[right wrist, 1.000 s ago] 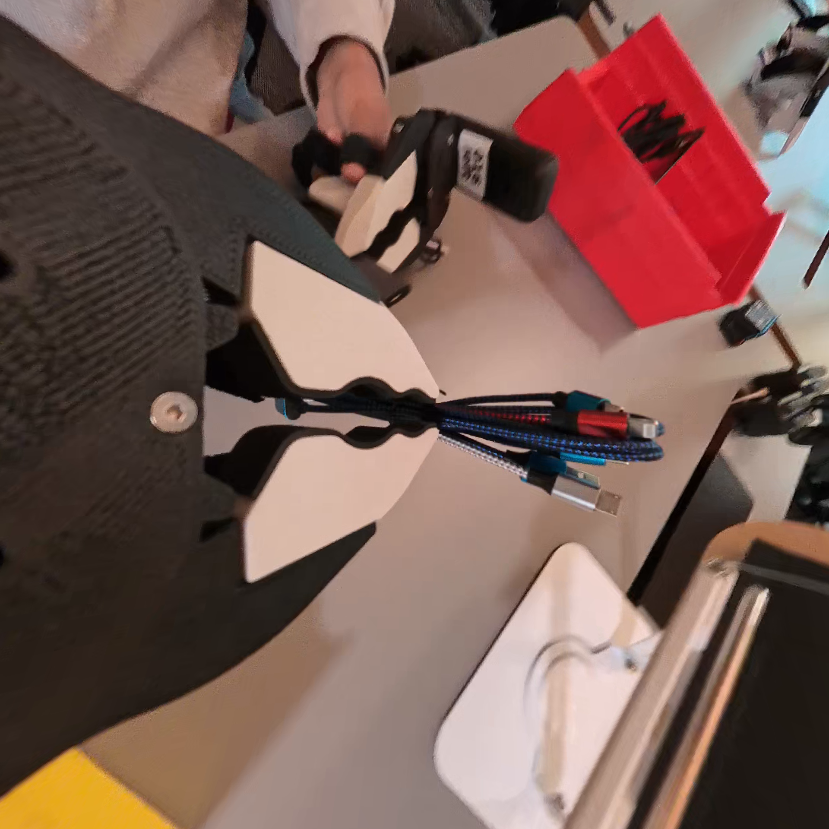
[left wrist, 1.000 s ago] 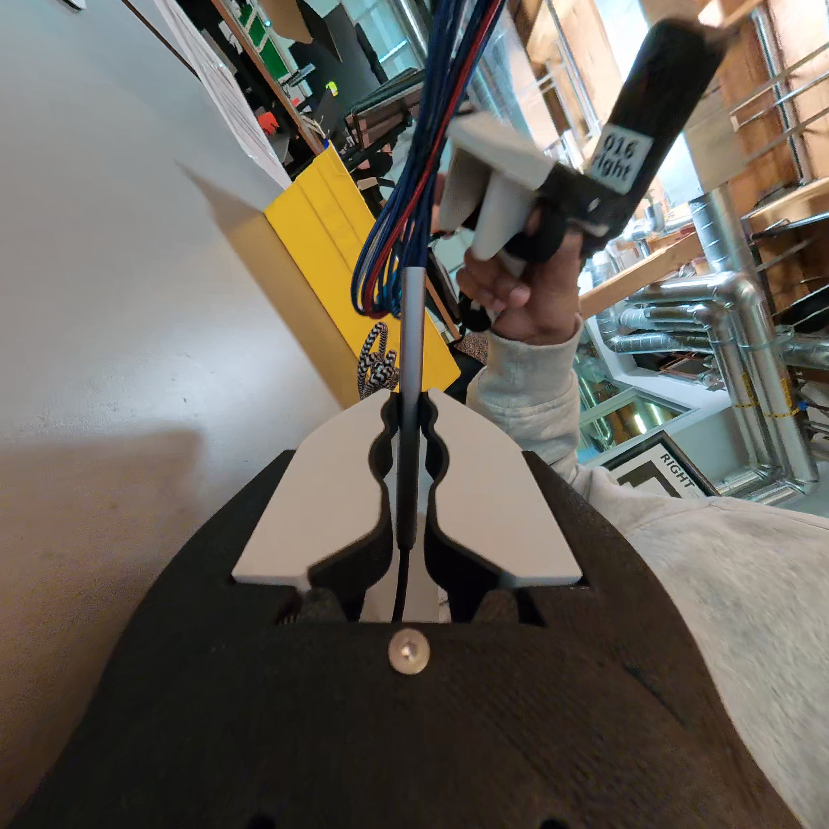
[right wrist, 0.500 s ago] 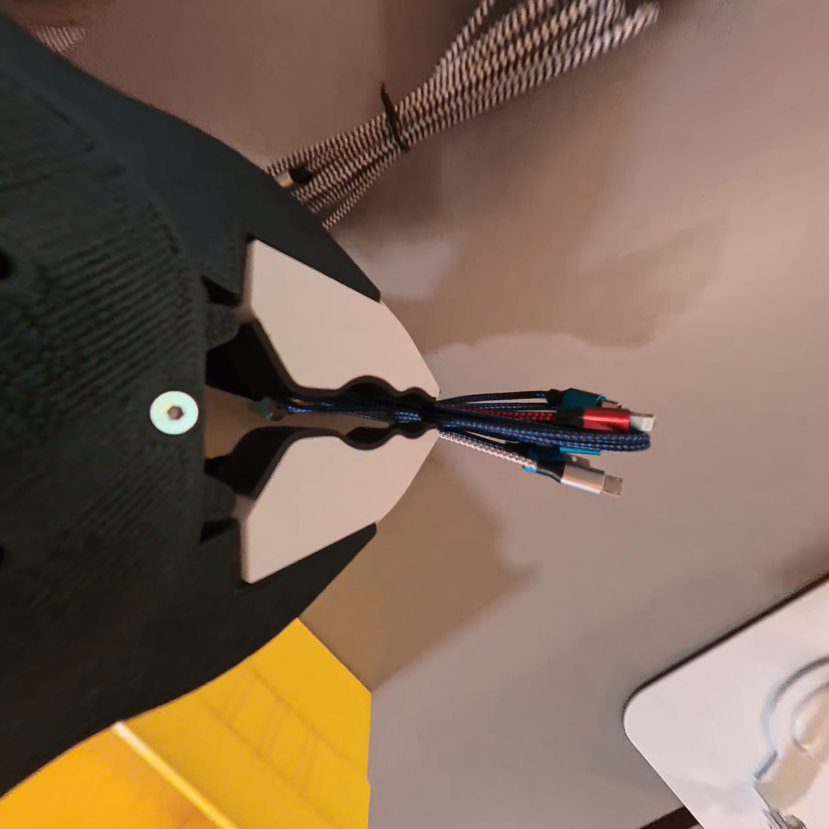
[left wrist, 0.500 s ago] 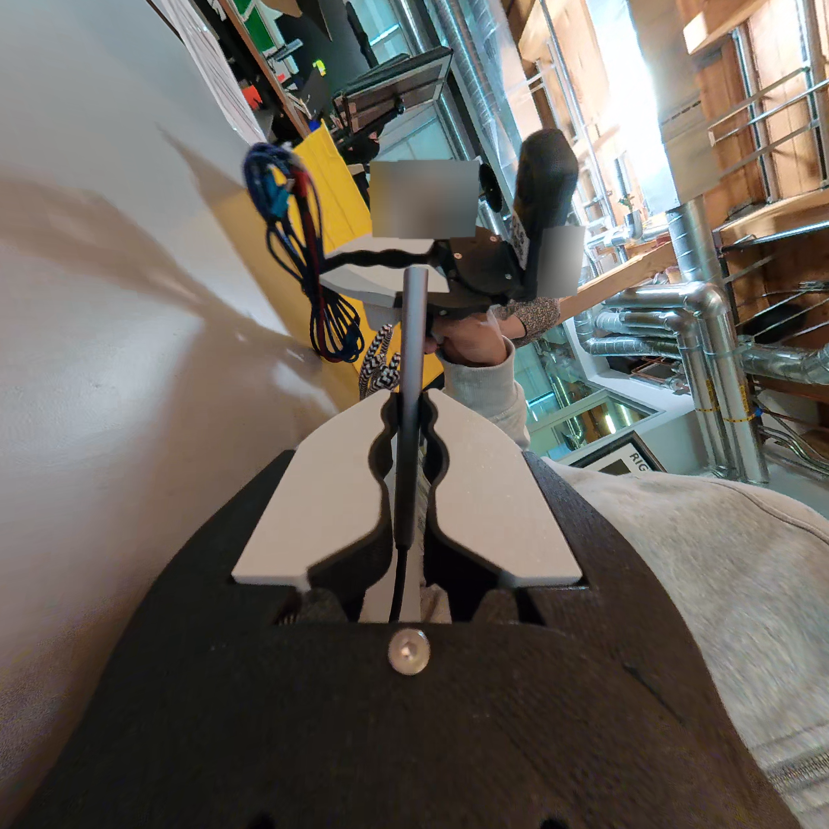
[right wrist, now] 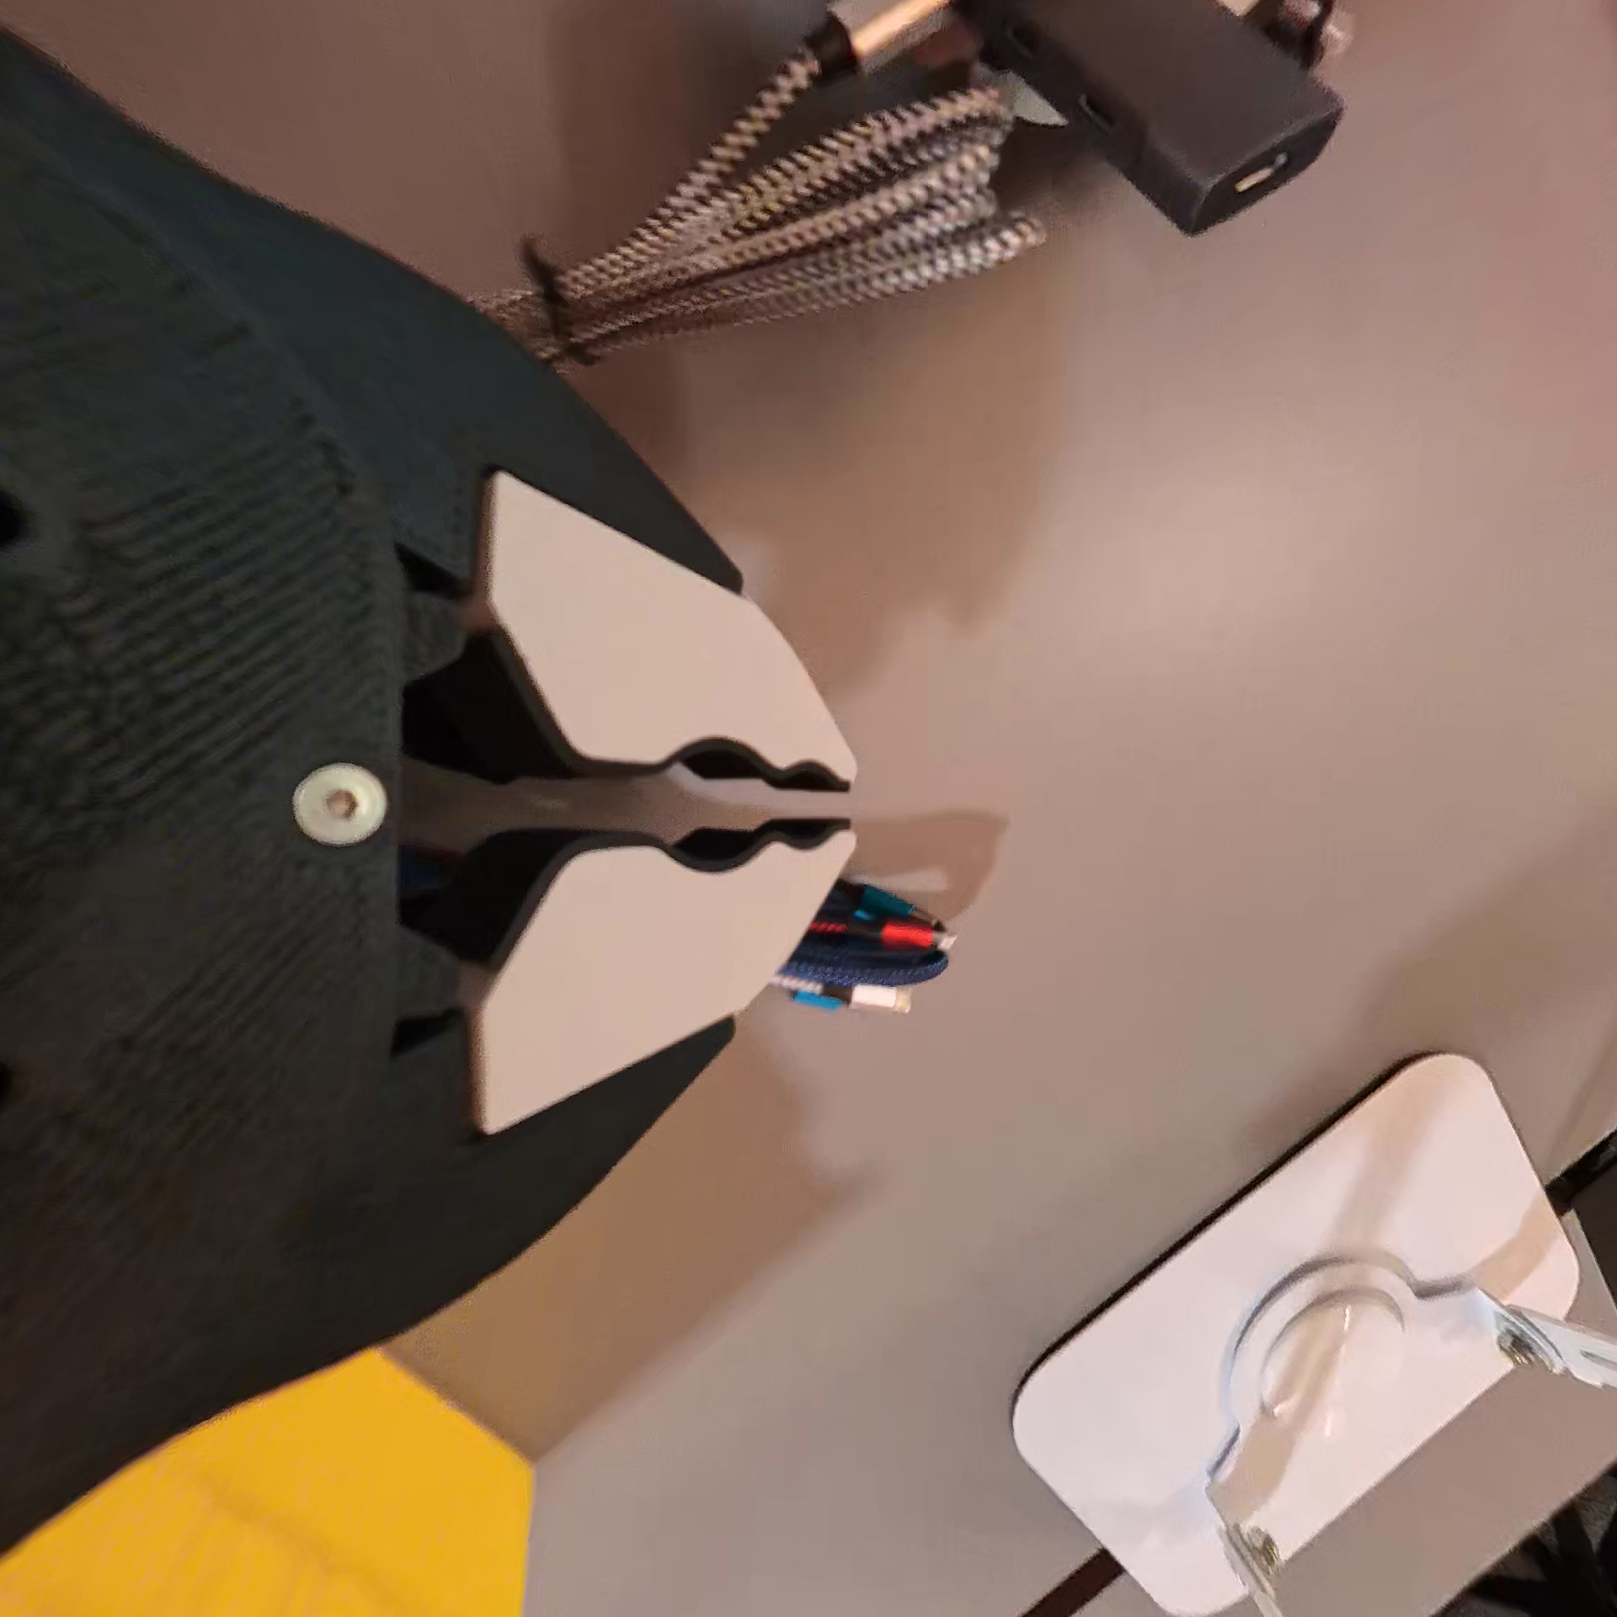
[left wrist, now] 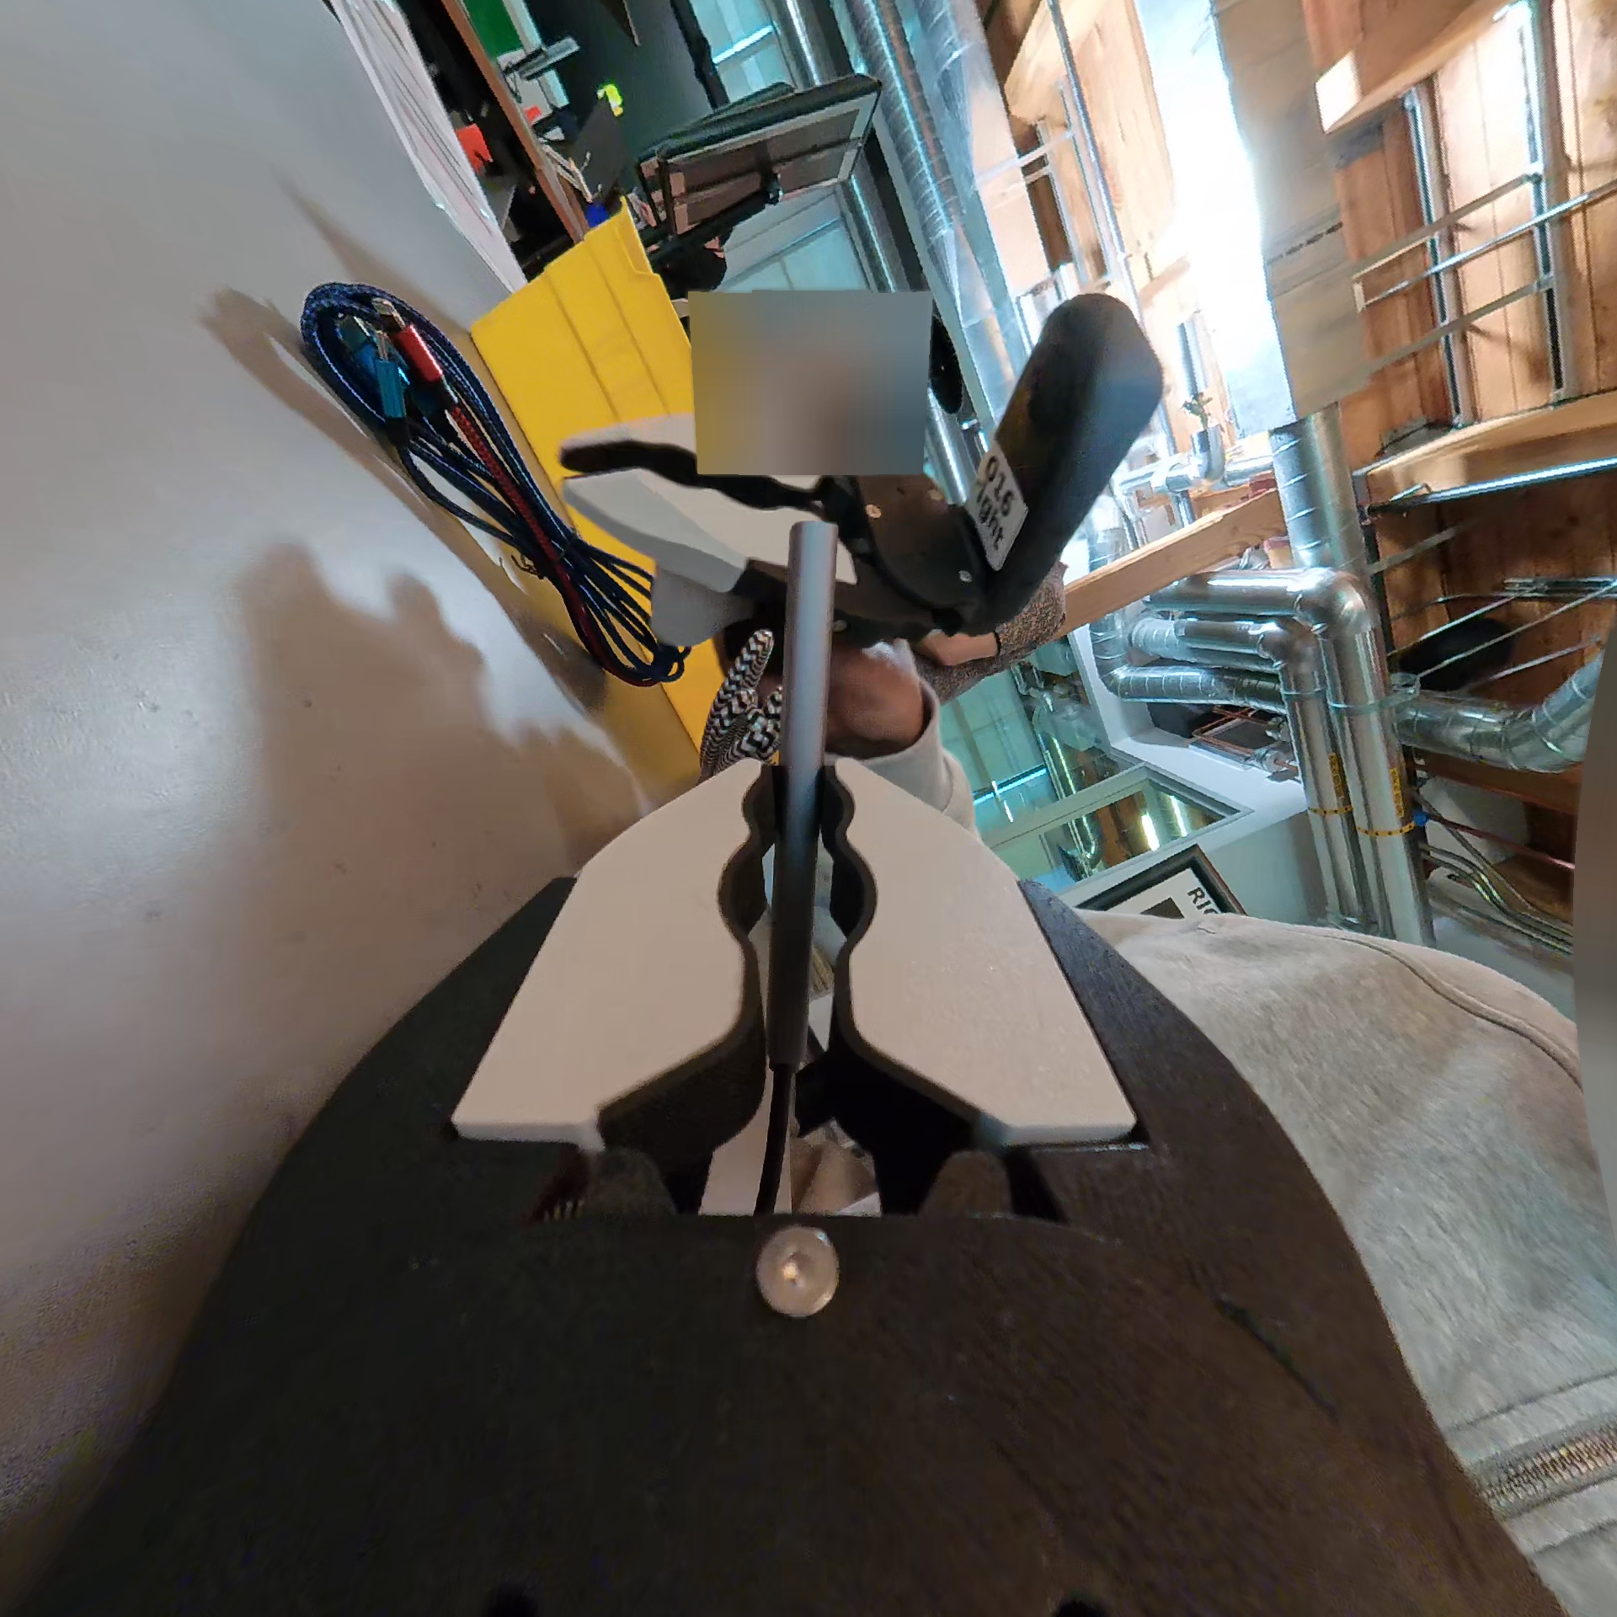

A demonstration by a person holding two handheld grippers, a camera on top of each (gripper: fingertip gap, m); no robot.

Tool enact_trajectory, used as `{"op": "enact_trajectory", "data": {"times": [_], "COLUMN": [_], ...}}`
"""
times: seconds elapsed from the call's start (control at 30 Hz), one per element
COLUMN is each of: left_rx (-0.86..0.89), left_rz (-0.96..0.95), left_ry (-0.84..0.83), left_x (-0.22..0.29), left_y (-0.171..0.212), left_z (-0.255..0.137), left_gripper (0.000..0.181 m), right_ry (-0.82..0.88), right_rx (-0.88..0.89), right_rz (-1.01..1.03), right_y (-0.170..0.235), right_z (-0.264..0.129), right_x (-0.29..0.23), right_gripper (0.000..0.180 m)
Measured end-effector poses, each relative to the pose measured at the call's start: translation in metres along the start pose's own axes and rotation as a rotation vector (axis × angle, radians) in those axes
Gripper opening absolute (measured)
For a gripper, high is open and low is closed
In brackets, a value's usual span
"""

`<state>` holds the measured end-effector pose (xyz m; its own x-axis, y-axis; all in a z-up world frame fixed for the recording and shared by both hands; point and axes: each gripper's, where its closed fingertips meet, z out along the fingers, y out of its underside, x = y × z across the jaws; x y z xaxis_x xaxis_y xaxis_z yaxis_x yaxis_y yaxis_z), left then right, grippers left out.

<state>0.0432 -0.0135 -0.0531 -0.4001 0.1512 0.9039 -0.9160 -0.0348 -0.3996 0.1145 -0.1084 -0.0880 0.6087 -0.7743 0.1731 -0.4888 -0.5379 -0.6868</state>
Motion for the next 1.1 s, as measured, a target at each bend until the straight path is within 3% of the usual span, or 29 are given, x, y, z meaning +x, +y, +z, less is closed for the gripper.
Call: {"op": "enact_trajectory", "data": {"times": [0.03, 0.17, 0.33, 0.6, 0.8, 0.97, 1.1], "left_rx": [0.004, 0.001, 0.001, 0.003, 0.007, 0.003, -0.027], "left_rz": [-0.004, 0.000, -0.007, -0.018, -0.022, -0.010, 0.002], "left_ry": [0.001, 0.003, 0.007, 0.016, 0.028, 0.027, 0.026], "left_x": [0.000, 0.000, 0.001, 0.002, 0.003, 0.004, 0.004], "left_y": [-0.001, 0.000, 0.001, 0.001, 0.001, 0.000, 0.001], "left_z": [0.001, 0.001, 0.001, 0.000, -0.001, -0.005, -0.007], "left_gripper": [0.008, 0.008, 0.008, 0.008, 0.008, 0.008, 0.008], "right_ry": [0.015, 0.096, 0.278, 0.237, 0.053, -0.263, -0.571], "right_rx": [0.008, -0.068, -0.132, -0.123, 0.053, 0.147, 0.216], "right_rz": [0.030, 0.098, 0.025, 0.087, 0.048, 0.042, 0.161], "right_y": [-0.001, 0.013, 0.021, 0.027, 0.009, 0.000, -0.019], "right_z": [0.008, 0.036, 0.039, 0.045, 0.029, 0.007, -0.023], "right_x": [0.000, 0.008, 0.038, 0.047, 0.019, -0.028, -0.058], "right_gripper": [0.015, 0.022, 0.027, 0.011, 0.007, 0.006, 0.005]}}
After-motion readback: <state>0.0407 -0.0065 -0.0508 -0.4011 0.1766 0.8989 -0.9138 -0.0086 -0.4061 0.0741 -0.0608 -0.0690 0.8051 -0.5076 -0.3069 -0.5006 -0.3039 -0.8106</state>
